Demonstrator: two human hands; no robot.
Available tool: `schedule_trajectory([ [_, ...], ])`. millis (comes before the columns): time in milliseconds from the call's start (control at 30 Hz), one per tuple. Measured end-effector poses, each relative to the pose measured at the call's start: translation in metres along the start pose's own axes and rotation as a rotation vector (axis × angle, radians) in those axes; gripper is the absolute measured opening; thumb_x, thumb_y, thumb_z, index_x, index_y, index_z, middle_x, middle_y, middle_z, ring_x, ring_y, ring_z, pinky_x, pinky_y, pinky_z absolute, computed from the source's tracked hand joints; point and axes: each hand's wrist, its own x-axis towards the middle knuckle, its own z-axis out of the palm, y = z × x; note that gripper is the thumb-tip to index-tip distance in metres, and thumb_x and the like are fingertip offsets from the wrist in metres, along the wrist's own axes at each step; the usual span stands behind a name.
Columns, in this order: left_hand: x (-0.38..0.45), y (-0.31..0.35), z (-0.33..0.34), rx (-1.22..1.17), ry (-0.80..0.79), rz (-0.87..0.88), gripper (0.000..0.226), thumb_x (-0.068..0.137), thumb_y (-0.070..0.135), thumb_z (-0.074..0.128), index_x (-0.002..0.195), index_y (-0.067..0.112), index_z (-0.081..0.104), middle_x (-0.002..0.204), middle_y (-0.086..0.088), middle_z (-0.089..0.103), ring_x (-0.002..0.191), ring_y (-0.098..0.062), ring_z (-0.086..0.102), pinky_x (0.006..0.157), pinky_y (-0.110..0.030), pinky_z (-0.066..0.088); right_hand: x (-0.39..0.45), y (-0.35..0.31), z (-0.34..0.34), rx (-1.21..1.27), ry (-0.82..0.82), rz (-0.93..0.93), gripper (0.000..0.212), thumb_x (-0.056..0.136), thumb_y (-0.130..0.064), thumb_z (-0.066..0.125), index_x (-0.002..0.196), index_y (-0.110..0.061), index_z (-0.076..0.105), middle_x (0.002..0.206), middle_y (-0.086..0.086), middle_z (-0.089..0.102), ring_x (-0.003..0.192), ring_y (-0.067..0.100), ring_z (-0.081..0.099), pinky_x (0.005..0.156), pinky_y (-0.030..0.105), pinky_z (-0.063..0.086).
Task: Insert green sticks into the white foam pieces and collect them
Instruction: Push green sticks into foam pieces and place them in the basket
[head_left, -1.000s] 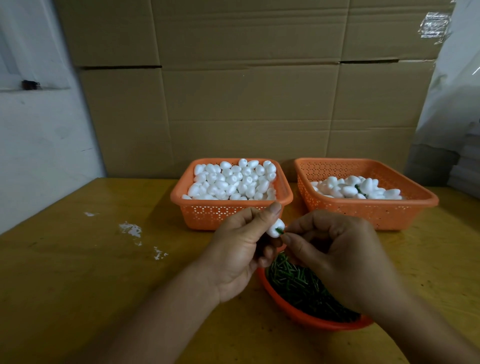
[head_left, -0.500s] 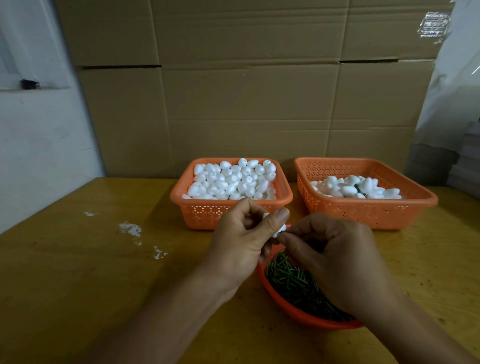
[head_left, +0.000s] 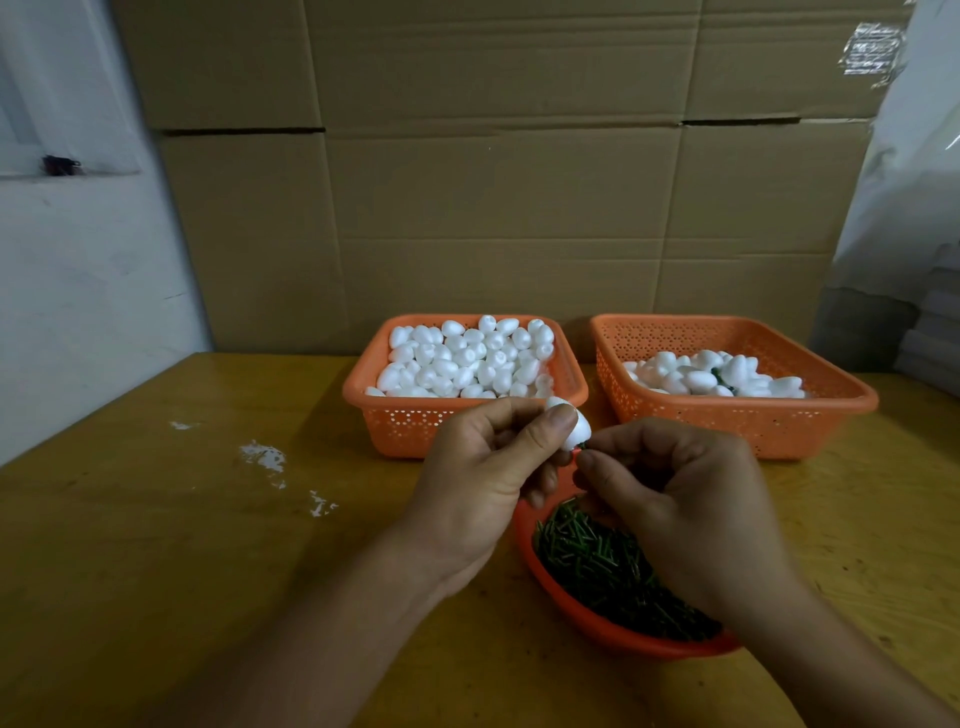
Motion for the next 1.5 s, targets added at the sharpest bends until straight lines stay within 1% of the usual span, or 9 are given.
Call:
schedule_trajectory([
  [533,-0.004,0.004,0.001,0.223,0.004,0.128,0.018,0.089,0.041,0.063,0.077,0.028,0.069,0.062,0.003,0.054,0.056,-0.007,0.049,0.052,-0.017,0.041,-0.003,-0.009,0.008,0.184,-0.031,0.029,0.015,0.089,-0.013,0.072,0.078,-0.023,0.073,0.069,-0.003,0.076,0.058,0.013,0.072,0.056,0.03,0.062],
  [733,-0.003,0.005,0.0,0.23,-0.006,0.155,0.024,0.089,0.043,0.062,0.079,0.022,0.068,0.06,0.004,0.053,0.054,-0.006,0.048,0.051,-0.016,0.041,-0.003,-0.008,0.008,0.241,-0.045,0.02,0.005,0.087,-0.023,0.071,0.083,-0.026,0.073,0.07,0.003,0.075,0.059,0.019,0.073,0.056,0.041,0.062],
  [867,-0.002,0.005,-0.002,0.221,0.007,0.147,0.022,0.086,0.045,0.066,0.077,0.026,0.071,0.059,0.003,0.054,0.054,-0.007,0.05,0.052,-0.016,0.042,-0.003,-0.009,0.006,0.288,-0.056,0.027,0.009,0.082,-0.029,0.069,0.08,-0.022,0.075,0.072,0.003,0.076,0.06,0.019,0.073,0.055,0.033,0.062],
  [1033,0.0,0.003,-0.002,0.218,0.026,0.131,0.036,0.082,0.06,0.063,0.081,0.025,0.071,0.062,0.002,0.055,0.054,-0.009,0.05,0.05,-0.017,0.041,0.005,-0.005,0.002,0.314,-0.044,0.08,0.005,0.087,-0.014,0.07,0.084,-0.014,0.074,0.072,0.007,0.076,0.06,0.022,0.073,0.053,0.027,0.059],
  [1133,-0.001,0.0,-0.003,0.215,0.046,0.122,0.053,0.084,0.065,0.057,0.092,0.014,0.067,0.064,-0.002,0.057,0.053,-0.011,0.051,0.05,-0.018,0.041,0.023,0.006,-0.014,0.182,0.049,0.129,0.01,0.089,-0.01,0.072,0.08,-0.014,0.074,0.066,0.003,0.074,0.05,0.009,0.067,0.047,0.015,0.049],
  [1200,-0.001,-0.003,-0.003,0.255,0.041,0.101,0.037,0.089,0.055,0.06,0.087,0.019,0.068,0.063,0.003,0.057,0.054,-0.009,0.051,0.05,-0.019,0.042,0.043,0.022,-0.03,0.027,0.159,0.157,0.011,0.09,-0.015,0.073,0.079,-0.015,0.075,0.058,0.0,0.07,0.043,0.003,0.056,0.043,0.016,0.044],
  [1267,-0.001,-0.007,-0.003,0.347,0.046,0.097,0.013,0.094,0.032,0.067,0.082,0.028,0.068,0.063,0.011,0.059,0.055,-0.004,0.052,0.054,-0.019,0.042,0.065,0.043,-0.045,-0.13,0.239,0.211,0.01,0.091,-0.022,0.072,0.088,-0.015,0.077,0.058,0.001,0.068,0.045,0.01,0.054,0.044,0.027,0.043],
  [1333,-0.002,-0.013,-0.003,0.421,0.032,0.106,0.018,0.094,0.016,0.068,0.081,0.028,0.067,0.064,0.014,0.059,0.056,-0.001,0.052,0.055,-0.018,0.042,0.084,0.065,-0.059,-0.309,0.274,0.259,0.015,0.093,-0.027,0.07,0.097,-0.013,0.077,0.063,0.001,0.068,0.046,0.016,0.054,0.047,0.028,0.041],
  [1500,-0.005,-0.017,-0.002,0.469,-0.02,0.115,0.016,0.091,0.015,0.07,0.083,0.028,0.066,0.067,0.013,0.061,0.059,0.0,0.054,0.056,-0.017,0.045,0.117,0.101,-0.08,-0.719,0.174,0.426,0.027,0.094,-0.029,0.065,0.082,-0.008,0.075,0.061,0.011,0.066,0.05,0.024,0.058,0.049,0.025,0.038],
])
